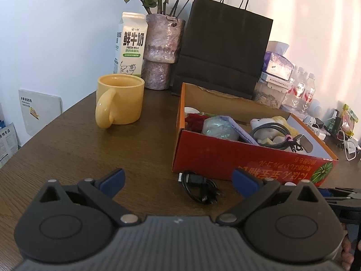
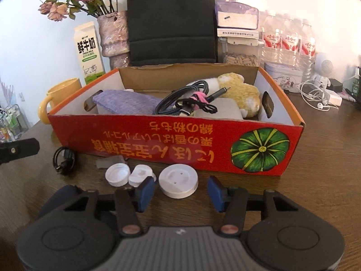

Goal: Organize objects
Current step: 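Grasp the white round lid with the right tool while the left tool grasps the black charger cable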

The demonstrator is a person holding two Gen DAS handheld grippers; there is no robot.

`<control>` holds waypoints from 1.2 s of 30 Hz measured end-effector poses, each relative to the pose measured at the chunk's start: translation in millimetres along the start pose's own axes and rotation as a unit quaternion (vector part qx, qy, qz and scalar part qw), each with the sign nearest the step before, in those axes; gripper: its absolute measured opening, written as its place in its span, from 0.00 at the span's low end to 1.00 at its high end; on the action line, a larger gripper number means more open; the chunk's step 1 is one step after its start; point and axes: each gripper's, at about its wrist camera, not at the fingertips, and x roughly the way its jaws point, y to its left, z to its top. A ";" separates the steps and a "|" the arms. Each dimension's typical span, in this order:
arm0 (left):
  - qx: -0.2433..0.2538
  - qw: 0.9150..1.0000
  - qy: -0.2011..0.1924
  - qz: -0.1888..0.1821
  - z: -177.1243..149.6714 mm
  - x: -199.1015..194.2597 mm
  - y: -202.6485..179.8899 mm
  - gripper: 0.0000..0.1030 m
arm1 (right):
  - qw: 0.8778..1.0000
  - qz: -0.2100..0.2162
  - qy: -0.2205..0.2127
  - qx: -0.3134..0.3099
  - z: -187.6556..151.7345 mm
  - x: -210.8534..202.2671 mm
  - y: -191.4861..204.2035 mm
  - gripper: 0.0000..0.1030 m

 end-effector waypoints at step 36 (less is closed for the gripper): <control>0.041 0.994 0.085 0.050 -4.9 59.5 -39.8 0.97 | 0.990 0.046 -0.131 0.015 -7.4 -72.0 7.2 0.36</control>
